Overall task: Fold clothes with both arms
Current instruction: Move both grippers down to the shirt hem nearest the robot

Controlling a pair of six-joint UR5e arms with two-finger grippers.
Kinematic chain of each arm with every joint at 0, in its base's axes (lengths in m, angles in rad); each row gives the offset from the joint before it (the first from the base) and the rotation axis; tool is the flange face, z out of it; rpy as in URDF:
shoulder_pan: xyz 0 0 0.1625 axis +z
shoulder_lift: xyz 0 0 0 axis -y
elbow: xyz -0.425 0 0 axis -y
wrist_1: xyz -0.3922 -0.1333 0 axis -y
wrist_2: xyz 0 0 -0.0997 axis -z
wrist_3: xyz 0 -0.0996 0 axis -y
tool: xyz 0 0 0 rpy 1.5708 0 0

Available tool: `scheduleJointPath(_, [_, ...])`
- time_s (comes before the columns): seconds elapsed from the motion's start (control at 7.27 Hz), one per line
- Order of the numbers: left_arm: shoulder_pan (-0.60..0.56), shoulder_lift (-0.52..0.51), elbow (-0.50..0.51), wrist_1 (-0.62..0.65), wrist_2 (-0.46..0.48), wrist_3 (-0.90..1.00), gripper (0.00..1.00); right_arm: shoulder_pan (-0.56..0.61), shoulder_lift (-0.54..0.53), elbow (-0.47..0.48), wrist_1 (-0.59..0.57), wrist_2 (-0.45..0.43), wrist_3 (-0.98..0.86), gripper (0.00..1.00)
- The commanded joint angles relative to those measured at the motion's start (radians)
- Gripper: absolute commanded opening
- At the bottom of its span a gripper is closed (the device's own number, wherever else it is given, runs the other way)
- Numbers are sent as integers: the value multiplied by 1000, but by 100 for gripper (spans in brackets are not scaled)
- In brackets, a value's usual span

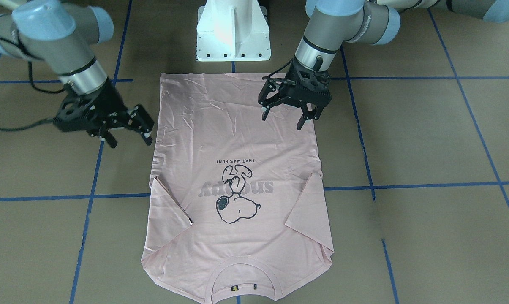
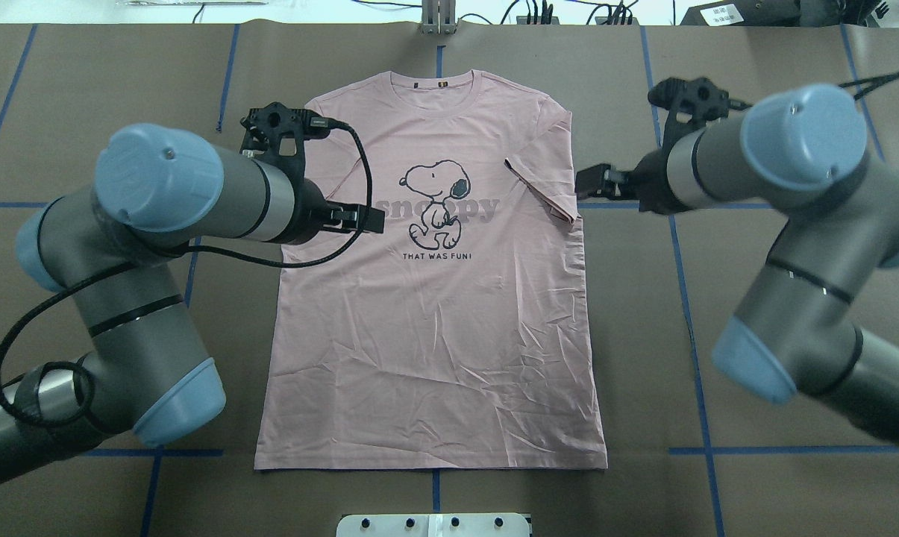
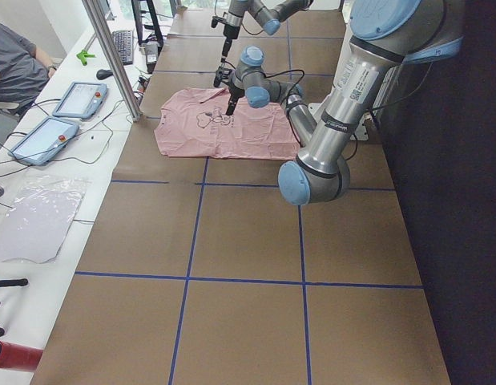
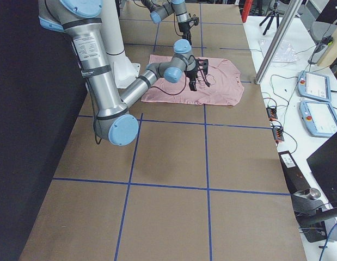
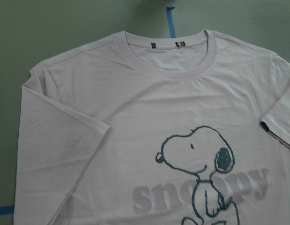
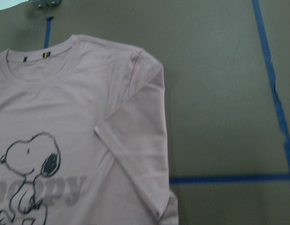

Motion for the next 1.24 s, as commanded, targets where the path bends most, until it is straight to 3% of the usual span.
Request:
scheduleJointPath(0.0, [99, 86, -89, -3, 51, -116, 100, -349, -153, 217, -64, -314, 252, 100])
scheduleJointPath(0.14, [157, 178, -150, -3, 88, -145, 100, -431, -161, 225, -66, -396, 294, 100])
scheduleJointPath(0.41, [263, 273, -183, -4, 141, -259, 95, -528, -208, 230, -66, -455, 378, 96])
scheduleJointPath(0.69, [364, 355, -177, -4, 201, -407, 63, -589, -225, 232, -64, -524, 410, 95])
scheduleJointPath(1.1, [419, 413, -161, -4, 220, -432, 62, -590, -224, 233, -63, -533, 410, 96])
